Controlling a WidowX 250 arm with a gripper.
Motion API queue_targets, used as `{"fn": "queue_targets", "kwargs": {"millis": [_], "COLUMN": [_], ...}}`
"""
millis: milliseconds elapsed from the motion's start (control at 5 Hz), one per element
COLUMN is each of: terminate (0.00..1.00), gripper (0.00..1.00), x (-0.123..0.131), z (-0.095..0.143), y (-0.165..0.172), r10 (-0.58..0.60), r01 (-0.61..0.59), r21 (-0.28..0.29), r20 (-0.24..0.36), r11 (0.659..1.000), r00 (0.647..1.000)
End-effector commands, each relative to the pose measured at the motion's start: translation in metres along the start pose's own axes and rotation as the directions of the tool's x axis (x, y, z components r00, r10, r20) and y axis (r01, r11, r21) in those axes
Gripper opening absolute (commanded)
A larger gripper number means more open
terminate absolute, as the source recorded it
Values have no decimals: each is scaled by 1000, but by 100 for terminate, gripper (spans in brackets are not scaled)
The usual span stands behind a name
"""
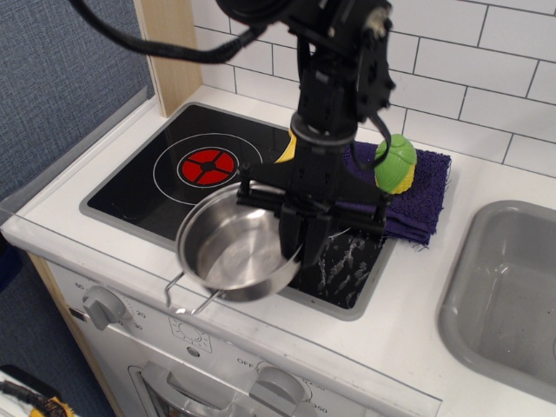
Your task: Slide the silver pan underneath the purple rag.
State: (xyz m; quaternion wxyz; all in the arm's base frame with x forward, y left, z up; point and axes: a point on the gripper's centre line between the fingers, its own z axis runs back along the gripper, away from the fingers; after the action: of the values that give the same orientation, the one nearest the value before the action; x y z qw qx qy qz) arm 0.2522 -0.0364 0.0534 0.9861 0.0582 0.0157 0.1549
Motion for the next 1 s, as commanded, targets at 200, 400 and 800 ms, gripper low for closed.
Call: {"fn": "queue_targets", "kwargs": {"millis": [200,400,800], "terminate": [0,0,0], "gripper": [0,0,100], "x": [19,20,15], "z": [-8,-10,-10], "y": [-34,-46,-65], "r10": [-41,-80,-161], "r01": [42,81,163], "r21": [-25,-10,-13], "r20": [54,65,86], "r11": [999,997,987], "r00": [998,995,983]}}
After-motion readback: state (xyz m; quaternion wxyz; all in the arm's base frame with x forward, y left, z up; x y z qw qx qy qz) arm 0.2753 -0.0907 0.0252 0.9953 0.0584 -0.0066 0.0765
